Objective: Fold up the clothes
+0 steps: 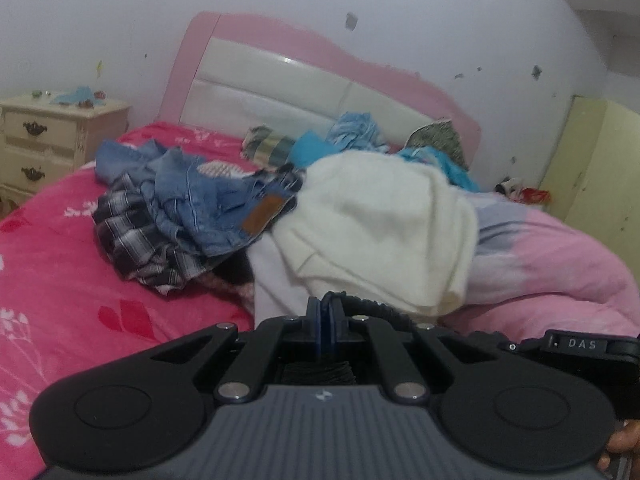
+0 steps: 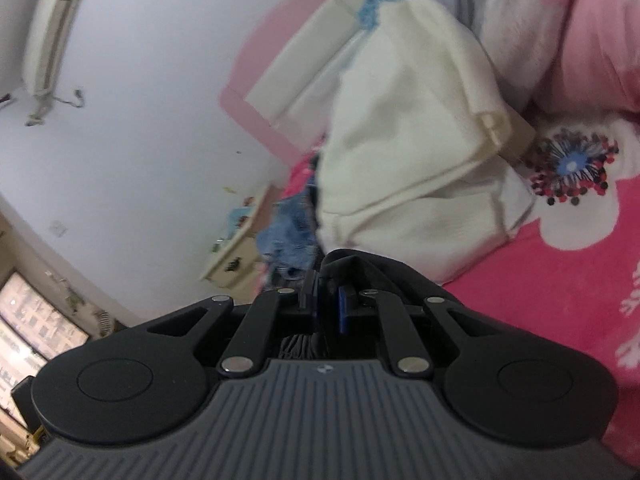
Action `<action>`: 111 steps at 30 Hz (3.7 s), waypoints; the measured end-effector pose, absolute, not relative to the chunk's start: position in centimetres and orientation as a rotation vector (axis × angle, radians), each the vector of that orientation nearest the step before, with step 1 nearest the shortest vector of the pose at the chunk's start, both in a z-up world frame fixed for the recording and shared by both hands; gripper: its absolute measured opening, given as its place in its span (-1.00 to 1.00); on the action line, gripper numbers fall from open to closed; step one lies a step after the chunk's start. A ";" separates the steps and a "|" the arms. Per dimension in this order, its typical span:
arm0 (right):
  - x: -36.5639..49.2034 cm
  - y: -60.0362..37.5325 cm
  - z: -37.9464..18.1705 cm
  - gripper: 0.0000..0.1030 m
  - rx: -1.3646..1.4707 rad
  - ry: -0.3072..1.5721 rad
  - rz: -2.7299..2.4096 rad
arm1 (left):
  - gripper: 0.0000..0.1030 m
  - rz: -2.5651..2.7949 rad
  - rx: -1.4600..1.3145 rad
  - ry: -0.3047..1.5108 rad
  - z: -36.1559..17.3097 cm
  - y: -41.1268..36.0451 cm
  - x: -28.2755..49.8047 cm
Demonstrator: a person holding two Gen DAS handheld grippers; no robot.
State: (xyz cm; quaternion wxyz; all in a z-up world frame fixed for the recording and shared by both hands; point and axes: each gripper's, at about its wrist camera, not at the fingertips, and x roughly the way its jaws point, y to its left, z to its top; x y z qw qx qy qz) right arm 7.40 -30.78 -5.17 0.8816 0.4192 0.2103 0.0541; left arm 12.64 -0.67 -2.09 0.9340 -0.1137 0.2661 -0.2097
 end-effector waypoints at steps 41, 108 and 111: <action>5.4 -34.1 -12.1 0.43 1.005 0.742 0.096 | 0.40 -0.293 -0.317 0.798 -5.0 4.3 10.3; -5.6 -28.5 -10.9 0.98 0.814 0.767 0.085 | 0.44 -0.136 -0.230 0.953 -6.9 11.3 -3.3; -5.5 -29.3 -11.2 0.97 0.820 0.767 0.034 | 0.44 -0.177 -0.237 0.956 -7.5 11.8 -4.0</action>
